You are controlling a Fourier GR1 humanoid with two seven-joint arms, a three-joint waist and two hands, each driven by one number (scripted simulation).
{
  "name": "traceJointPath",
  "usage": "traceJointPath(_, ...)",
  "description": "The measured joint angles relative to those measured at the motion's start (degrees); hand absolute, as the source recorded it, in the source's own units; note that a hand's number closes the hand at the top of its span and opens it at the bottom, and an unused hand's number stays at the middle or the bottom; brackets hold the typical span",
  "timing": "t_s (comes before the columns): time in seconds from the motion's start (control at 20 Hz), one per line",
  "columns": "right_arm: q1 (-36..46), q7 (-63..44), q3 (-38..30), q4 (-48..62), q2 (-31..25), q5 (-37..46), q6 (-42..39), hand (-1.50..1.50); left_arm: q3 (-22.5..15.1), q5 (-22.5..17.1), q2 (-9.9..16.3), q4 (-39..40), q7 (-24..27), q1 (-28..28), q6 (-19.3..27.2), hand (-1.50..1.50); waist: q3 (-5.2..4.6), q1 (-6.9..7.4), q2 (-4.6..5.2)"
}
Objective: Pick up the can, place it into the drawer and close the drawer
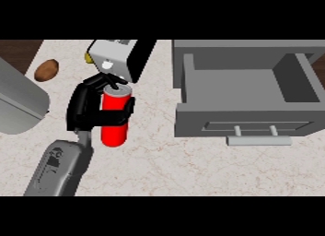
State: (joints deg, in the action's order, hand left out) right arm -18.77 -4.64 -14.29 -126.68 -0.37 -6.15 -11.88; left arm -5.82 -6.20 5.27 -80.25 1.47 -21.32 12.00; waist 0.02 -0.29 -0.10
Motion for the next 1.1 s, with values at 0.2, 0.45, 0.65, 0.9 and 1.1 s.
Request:
traceJointPath(0.2,1.09,-0.96,-0.86,-0.17,-0.52,-0.82,0.12,-1.50,-0.98,2.00,-1.64,0.16,-6.55,-7.66,2.28,1.50,0.02,-0.18,0.04)
traceJointPath(0.45,2.54,-1.14,-2.15,1.06,-1.09,-1.24,0.09,-1.50,-2.49,4.91,-3.77,1.70,-12.22,-15.83,5.14,1.50,0.00,-0.24,0.07)
traceJointPath(0.65,2.37,-0.67,-0.94,0.98,-0.46,0.25,0.46,-1.50,-3.07,5.39,-4.69,5.66,-13.77,-23.20,7.49,1.50,0.01,-0.51,0.12)
traceJointPath(0.9,1.68,-0.37,-1.37,1.14,-0.41,0.05,-0.13,-1.50,-4.34,4.98,-5.09,10.30,-17.08,-32.74,11.58,1.50,0.02,-0.74,0.13)
traceJointPath(1.1,1.70,-0.92,-2.27,0.87,-0.99,-1.13,-0.83,-1.50,-5.19,3.10,-5.20,16.31,-17.49,-39.53,14.21,1.50,0.01,-0.98,0.18)
